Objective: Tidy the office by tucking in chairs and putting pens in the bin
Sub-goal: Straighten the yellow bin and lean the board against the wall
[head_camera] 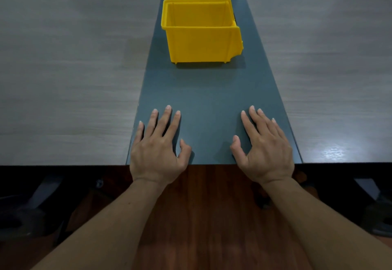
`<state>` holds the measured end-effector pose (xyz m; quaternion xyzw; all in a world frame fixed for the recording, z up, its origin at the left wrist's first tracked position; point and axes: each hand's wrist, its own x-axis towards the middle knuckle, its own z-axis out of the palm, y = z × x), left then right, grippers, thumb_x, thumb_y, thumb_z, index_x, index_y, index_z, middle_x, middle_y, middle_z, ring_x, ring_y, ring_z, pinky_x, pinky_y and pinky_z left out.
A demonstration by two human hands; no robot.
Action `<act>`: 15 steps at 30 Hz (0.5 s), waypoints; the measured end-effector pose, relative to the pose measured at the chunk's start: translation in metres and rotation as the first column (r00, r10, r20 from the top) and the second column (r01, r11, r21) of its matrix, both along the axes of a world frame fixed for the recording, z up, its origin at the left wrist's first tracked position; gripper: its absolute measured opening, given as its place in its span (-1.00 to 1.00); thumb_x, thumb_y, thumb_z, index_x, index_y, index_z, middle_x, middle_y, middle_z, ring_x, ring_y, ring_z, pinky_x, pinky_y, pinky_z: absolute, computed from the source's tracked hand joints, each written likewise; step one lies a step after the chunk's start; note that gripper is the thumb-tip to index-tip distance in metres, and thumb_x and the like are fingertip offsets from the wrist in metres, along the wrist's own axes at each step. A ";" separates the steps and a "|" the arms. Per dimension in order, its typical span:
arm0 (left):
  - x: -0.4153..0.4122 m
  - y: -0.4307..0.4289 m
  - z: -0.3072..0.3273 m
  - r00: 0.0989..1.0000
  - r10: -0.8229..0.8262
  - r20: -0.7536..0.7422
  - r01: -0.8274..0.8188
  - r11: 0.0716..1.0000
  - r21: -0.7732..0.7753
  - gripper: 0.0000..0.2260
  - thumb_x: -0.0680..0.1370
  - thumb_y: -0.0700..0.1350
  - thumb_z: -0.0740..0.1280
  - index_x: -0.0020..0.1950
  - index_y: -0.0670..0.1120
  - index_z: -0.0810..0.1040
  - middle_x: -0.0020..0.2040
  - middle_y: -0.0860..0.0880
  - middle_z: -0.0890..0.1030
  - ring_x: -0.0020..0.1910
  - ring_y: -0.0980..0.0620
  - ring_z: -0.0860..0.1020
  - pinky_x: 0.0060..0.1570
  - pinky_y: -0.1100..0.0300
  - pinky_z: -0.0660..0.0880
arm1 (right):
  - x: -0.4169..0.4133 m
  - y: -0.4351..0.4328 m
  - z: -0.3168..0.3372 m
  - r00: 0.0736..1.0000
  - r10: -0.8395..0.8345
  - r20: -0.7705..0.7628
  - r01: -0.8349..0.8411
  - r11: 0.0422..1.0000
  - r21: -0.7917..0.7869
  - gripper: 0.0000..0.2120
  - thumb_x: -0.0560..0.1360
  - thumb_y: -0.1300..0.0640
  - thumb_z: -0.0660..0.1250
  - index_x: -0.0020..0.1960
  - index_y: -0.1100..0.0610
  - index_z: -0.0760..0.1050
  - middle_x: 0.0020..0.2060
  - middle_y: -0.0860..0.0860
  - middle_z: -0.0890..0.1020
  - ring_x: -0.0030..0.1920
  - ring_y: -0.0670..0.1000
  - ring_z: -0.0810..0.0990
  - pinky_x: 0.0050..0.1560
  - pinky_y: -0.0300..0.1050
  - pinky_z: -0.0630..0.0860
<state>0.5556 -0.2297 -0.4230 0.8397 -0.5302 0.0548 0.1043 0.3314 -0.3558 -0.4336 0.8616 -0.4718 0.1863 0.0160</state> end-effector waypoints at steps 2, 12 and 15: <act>0.000 -0.001 0.000 1.000 0.002 0.003 -0.002 1.000 0.002 -0.33 0.60 0.21 0.08 0.72 0.12 0.15 0.73 0.08 0.14 0.73 -0.03 0.08 0.66 -0.17 0.11 | 0.000 -0.001 0.001 1.000 0.000 -0.005 0.000 1.000 0.005 -0.32 0.60 -0.23 0.12 0.62 0.10 0.34 0.62 0.08 0.34 0.64 0.08 0.26 0.62 0.14 0.22; 0.003 0.000 0.000 1.000 -0.006 -0.002 0.006 1.000 0.007 -0.33 0.60 0.22 0.07 0.73 0.14 0.11 0.74 0.08 0.11 0.73 -0.03 0.07 0.66 -0.18 0.11 | 0.003 0.000 0.003 1.000 -0.005 -0.017 0.005 1.000 0.025 -0.31 0.61 -0.25 0.10 0.63 0.09 0.31 0.63 0.07 0.32 0.65 0.06 0.22 0.63 0.13 0.20; 0.002 0.000 0.000 1.000 -0.014 -0.011 0.015 1.000 0.016 -0.33 0.62 0.22 0.05 0.73 0.14 0.08 0.75 0.08 0.07 0.73 -0.02 0.04 0.67 -0.18 0.09 | 0.002 0.001 0.003 1.000 -0.009 -0.017 0.010 0.999 0.034 -0.31 0.61 -0.25 0.10 0.63 0.08 0.30 0.64 0.06 0.31 0.66 0.06 0.21 0.64 0.12 0.18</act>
